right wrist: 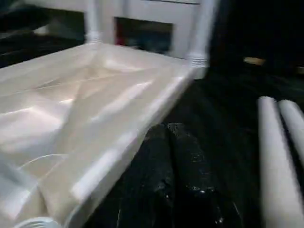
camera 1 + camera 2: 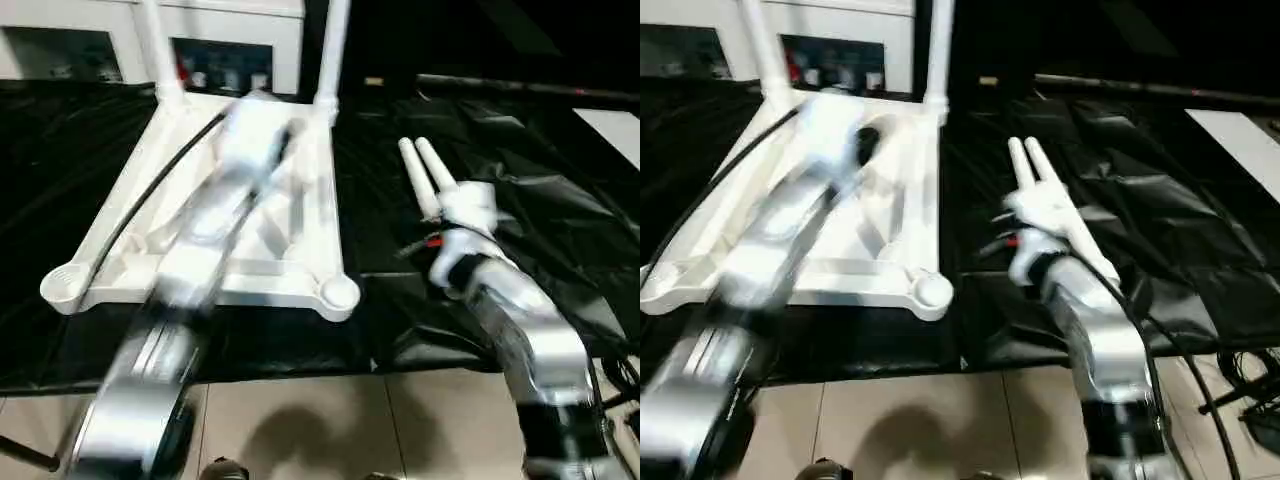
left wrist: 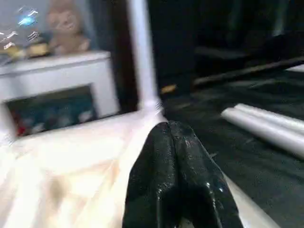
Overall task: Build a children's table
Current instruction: Rotate table base
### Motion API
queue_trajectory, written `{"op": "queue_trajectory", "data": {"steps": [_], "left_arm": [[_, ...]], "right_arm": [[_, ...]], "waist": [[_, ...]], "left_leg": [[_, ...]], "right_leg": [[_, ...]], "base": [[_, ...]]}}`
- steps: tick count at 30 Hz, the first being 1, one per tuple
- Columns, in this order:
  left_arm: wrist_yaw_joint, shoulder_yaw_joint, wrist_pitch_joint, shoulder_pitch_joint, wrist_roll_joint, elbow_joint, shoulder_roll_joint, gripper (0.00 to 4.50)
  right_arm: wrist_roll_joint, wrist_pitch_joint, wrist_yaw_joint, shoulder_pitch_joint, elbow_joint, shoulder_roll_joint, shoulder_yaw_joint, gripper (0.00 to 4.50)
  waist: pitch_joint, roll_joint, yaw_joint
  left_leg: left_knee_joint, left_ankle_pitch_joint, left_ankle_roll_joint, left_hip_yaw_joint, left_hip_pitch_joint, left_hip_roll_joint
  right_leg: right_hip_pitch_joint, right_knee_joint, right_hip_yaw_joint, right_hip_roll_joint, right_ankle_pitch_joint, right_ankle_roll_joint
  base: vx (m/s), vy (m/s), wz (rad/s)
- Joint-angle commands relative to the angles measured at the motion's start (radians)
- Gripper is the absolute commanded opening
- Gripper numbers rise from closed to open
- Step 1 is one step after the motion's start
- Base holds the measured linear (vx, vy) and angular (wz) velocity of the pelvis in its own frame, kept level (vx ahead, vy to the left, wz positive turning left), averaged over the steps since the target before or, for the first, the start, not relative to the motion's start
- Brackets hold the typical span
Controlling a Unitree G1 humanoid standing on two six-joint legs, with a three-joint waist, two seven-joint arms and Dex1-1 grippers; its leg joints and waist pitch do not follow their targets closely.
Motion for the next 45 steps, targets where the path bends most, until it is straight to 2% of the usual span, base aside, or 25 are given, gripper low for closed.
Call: {"op": "queue_trajectory", "data": {"steps": [1,9,12,13,16,17,18,19,22,25,26,27,28,29,30,31,32,33,34,35,36,37,39,42,45], "left_arm": [[0.046,0.035,-0.029,0.045,0.024,-0.117,-0.01,0.0],[0.084,0.021,0.031,0.309,0.037,-0.321,-0.021,0.0],[0.103,0.003,0.058,0.325,0.046,-0.348,-0.05,0.0],[0.111,0.006,0.051,0.323,0.056,-0.352,-0.056,0.0],[0.118,0.009,0.068,0.317,0.058,-0.359,-0.061,0.0],[0.114,0.002,0.069,0.315,0.063,-0.359,-0.057,0.0],[0.113,0.0,0.069,0.315,0.064,-0.36,-0.056,0.0],[0.116,-0.006,0.066,0.314,0.065,-0.361,-0.06,0.0],[0.117,-0.016,0.076,0.317,0.072,-0.373,-0.066,0.0],[0.12,-0.019,0.088,0.319,0.075,-0.38,-0.073,0.0],[0.122,-0.019,0.088,0.319,0.074,-0.38,-0.075,0.0],[0.124,-0.019,0.09,0.319,0.074,-0.379,-0.075,0.0],[0.125,-0.018,0.091,0.319,0.073,-0.379,-0.076,0.0],[0.126,-0.017,0.092,0.319,0.072,-0.379,-0.076,0.0],[0.129,-0.015,0.1,0.319,0.072,-0.38,-0.076,0.0],[0.131,-0.012,0.103,0.32,0.069,-0.379,-0.079,0.0],[0.131,-0.012,0.103,0.32,0.069,-0.379,-0.079,0.0],[0.125,-0.011,0.113,0.322,0.061,-0.378,-0.082,0.0],[0.125,-0.011,0.114,0.322,0.062,-0.378,-0.081,0.0],[0.124,-0.014,0.121,0.321,0.066,-0.377,-0.078,0.0],[0.099,-0.023,0.119,0.324,0.062,-0.379,-0.069,0.0],[0.057,-0.034,0.125,0.33,0.048,-0.383,-0.053,0.0],[-0.017,-0.061,0.128,0.336,0.036,-0.381,-0.017,0.0],[-0.166,-0.09,0.127,0.338,-0.022,-0.385,0.037,0.0],[-0.352,-0.11,0.152,0.332,-0.126,-0.422,0.099,0.0]], "right_arm": [[-0.023,-0.009,-0.062,0.017,-0.043,0.01,-0.025,0.04],[-0.073,-0.077,-0.165,0.102,-0.072,0.041,-0.035,0.04],[-0.076,-0.089,-0.173,0.112,-0.069,0.036,-0.027,0.04],[-0.076,-0.094,-0.174,0.114,-0.068,0.038,-0.028,0.04],[-0.068,-0.106,-0.182,0.116,-0.064,0.041,-0.034,0.04],[-0.069,-0.108,-0.184,0.115,-0.061,0.038,-0.033,0.04],[-0.069,-0.108,-0.185,0.115,-0.061,0.038,-0.032,0.04],[-0.074,-0.113,-0.183,0.113,-0.052,0.034,-0.028,0.04],[-0.086,-0.121,-0.182,0.114,-0.042,0.03,-0.016,0.04],[-0.085,-0.126,-0.186,0.116,-0.039,0.031,-0.012,0.04],[-0.086,-0.127,-0.186,0.116,-0.037,0.031,-0.01,0.04],[-0.093,-0.131,-0.184,0.114,-0.033,0.026,-0.005,0.04],[-0.089,-0.134,-0.186,0.113,-0.031,0.028,-0.008,0.04],[-0.082,-0.134,-0.188,0.113,-0.031,0.032,-0.013,0.04],[-0.065,-0.131,-0.192,0.111,-0.031,0.041,-0.025,0.04],[-0.055,-0.128,-0.192,0.11,-0.032,0.044,-0.033,0.04],[-0.055,-0.128,-0.192,0.11,-0.032,0.044,-0.033,0.04],[-0.052,-0.122,-0.182,0.109,-0.032,0.038,-0.03,0.04],[-0.052,-0.121,-0.181,0.109,-0.032,0.037,-0.029,0.04],[-0.054,-0.116,-0.176,0.11,-0.033,0.034,-0.025,0.04],[-0.054,-0.107,-0.165,0.113,-0.039,0.027,-0.016,0.04],[-0.054,-0.099,-0.142,0.118,-0.05,0.012,-0.001,0.04],[-0.048,-0.076,-0.102,0.122,-0.064,-0.016,0.019,0.04],[-0.01,-0.054,-0.017,0.122,-0.095,-0.067,0.036,0.04],[0.041,-0.023,0.111,0.125,-0.127,-0.147,0.05,0.04]], "waist": [[-0.075,0.015,-0.002],[-0.072,0.022,-0.007],[-0.063,0.025,-0.009],[-0.059,0.016,-0.005],[-0.057,0.03,-0.018],[-0.055,0.025,-0.021],[-0.048,0.038,-0.023],[-0.052,0.038,-0.034],[-0.048,0.044,-0.03],[-0.057,0.062,-0.035],[-0.06,0.069,-0.037],[-0.067,0.08,-0.057],[-0.077,0.082,-0.094],[-0.082,0.069,-0.098],[-0.082,0.057,-0.094],[-0.077,0.033,-0.097],[-0.075,0.021,-0.092],[-0.071,-0.027,-0.059],[-0.071,-0.028,-0.033],[-0.071,-0.028,-0.033],[-0.093,-0.012,-0.031],[-0.094,0.0,-0.048],[-0.102,0.017,-0.05],[-0.087,0.029,-0.051],[-0.078,0.038,-0.052]], "left_leg": [[-0.065,-0.214,-0.019,0.0,0.021,0.01],[-0.072,-0.263,-0.035,0.002,0.025,0.01],[-0.079,-0.401,-0.045,-0.002,0.039,0.01],[-0.093,-0.454,-0.015,-0.024,0.007,-0.003],[-0.091,-0.513,0.025,-0.039,0.014,-0.01],[-0.091,-0.497,0.052,-0.048,-0.021,-0.022],[-0.086,-0.522,0.065,-0.052,-0.008,-0.028],[-0.076,-0.486,0.085,-0.06,-0.029,-0.031],[-0.066,-0.444,0.11,-0.059,-0.021,-0.029],[-0.081,-0.366,0.178,-0.072,-0.001,-0.033],[-0.084,-0.343,0.202,-0.079,0.016,-0.033],[-0.089,-0.313,0.28,-0.108,0.087,-0.01],[-0.083,-0.305,0.342,-0.156,0.193,0.066],[-0.083,-0.238,0.396,-0.191,0.207,0.094],[-0.07,-0.108,0.507,-0.196,0.207,0.105],[-0.067,-0.037,0.54,-0.171,0.182,0.09],[-0.057,0.003,0.517,-0.145,0.154,0.057],[0.007,-0.057,0.396,-0.047,0.026,-0.072],[0.054,-0.11,0.271,-0.046,-0.008,-0.085],[0.054,-0.11,0.271,-0.046,-0.008,-0.085],[-0.001,0.131,0.136,-0.068,-0.022,-0.067],[-0.006,0.242,0.094,-0.065,-0.014,-0.069],[-0.008,0.214,0.072,-0.063,0.002,-0.061],[-0.032,0.045,0.017,-0.066,0.025,-0.029],[-0.042,-0.041,0.013,-0.063,0.035,-0.015]], "right_leg": [[0.053,-0.089,0.049,-0.067,-0.159,-0.145],[0.034,-0.098,0.052,-0.057,-0.199,-0.076],[0.036,-0.111,0.048,-0.059,-0.349,-0.056],[0.069,-0.114,0.022,-0.074,-0.449,-0.027],[0.085,-0.152,-0.005,-0.095,-0.627,0.011],[0.127,-0.165,-0.033,-0.107,-0.675,0.017],[0.132,-0.183,-0.056,-0.112,-0.734,0.011],[0.165,-0.188,-0.072,-0.122,-0.73,-0.007],[0.184,-0.204,-0.095,-0.126,-0.708,-0.052],[0.21,-0.186,-0.113,-0.077,-0.486,-0.117],[0.208,-0.178,-0.114,-0.065,-0.433,-0.13],[0.163,-0.129,-0.107,-0.027,-0.323,-0.155],[0.072,-0.045,-0.069,-0.015,-0.244,-0.152],[0.045,0.004,-0.053,-0.021,-0.21,-0.111],[0.001,0.048,-0.02,-0.037,-0.177,-0.018],[-0.018,0.045,0.02,-0.062,-0.088,0.024],[-0.009,0.008,0.041,-0.074,-0.01,0.019],[0.085,-0.091,0.113,-0.116,0.082,0.024],[0.136,-0.12,0.177,-0.17,-0.057,-0.023],[0.136,-0.12,0.177,-0.17,-0.057,-0.023],[0.151,-0.031,0.112,-0.099,0.369,-0.007],[0.134,-0.004,0.088,-0.062,0.663,-0.003],[0.129,-0.001,0.08,-0.049,0.787,-0.013],[0.113,-0.028,0.076,-0.044,0.478,-0.097],[0.098,-0.042,0.076,-0.05,0.267,-0.17]], "base": [[0.0,0.0,0.0],[0.0,0.0,0.0],[0.0,0.0,0.0],[0.0,0.0,0.0],[0.006,0.001,0.09],[0.0,0.0,0.0],[0.019,0.018,0.37],[0.036,0.016,0.44],[0.069,0.014,0.51],[0.118,0.025,0.61],[0.25,0.015,1.02],[0.188,0.001,0.72],[0.221,-0.016,0.59],[0.196,-0.021,0.24],[0.196,-0.021,0.24],[0.152,-0.052,0.05],[0.131,-0.092,0.07],[0.131,-0.092,0.07],[0.1,-0.097,0.13],[0.0,0.0,0.0],[0.097,-0.094,-0.04],[0.087,-0.082,-0.2],[0.048,-0.047,-0.12],[0.0,0.0,0.0],[0.0,0.0,0.0]]}}
